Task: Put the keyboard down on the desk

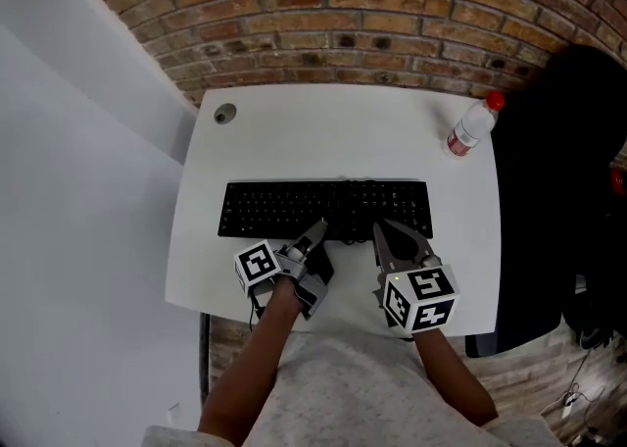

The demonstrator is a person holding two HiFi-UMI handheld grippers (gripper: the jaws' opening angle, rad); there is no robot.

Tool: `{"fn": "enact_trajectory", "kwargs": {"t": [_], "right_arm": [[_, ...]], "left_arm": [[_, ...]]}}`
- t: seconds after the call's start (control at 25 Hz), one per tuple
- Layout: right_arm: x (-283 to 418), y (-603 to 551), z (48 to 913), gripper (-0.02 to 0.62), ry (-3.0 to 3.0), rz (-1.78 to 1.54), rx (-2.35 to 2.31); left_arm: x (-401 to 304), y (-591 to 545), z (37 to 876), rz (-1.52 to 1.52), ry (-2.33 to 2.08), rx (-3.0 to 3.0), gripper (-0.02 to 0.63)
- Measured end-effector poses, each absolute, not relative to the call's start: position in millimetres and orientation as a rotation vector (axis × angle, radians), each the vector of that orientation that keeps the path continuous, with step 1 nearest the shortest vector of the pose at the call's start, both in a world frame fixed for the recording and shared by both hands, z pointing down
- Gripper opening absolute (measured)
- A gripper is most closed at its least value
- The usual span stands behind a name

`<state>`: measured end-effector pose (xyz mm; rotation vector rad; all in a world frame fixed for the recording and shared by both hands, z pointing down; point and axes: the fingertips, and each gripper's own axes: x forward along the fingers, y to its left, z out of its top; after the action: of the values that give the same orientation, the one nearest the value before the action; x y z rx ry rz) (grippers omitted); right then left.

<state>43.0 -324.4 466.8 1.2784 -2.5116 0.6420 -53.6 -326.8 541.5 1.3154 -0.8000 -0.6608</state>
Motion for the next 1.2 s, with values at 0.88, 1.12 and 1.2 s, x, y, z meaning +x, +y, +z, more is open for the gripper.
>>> {"fn": "enact_trajectory", "kwargs": {"t": [0.88,1.12,1.2], "right_arm": [[36,-324,475,0.009,-2.500,0.654,1.256],[34,-322,476,0.009,-2.502,0.652,1.238],[33,-321,476,0.009,-2.501,0.652,1.234]], "left_arm": [[-63,-329,539,-0.739,-0.953,1.170,0.269],[-63,-330,534,-0.767,-0.943,1.149,0.353],[-63,-331,533,-0.758,-0.947,1.147,0.371]]}}
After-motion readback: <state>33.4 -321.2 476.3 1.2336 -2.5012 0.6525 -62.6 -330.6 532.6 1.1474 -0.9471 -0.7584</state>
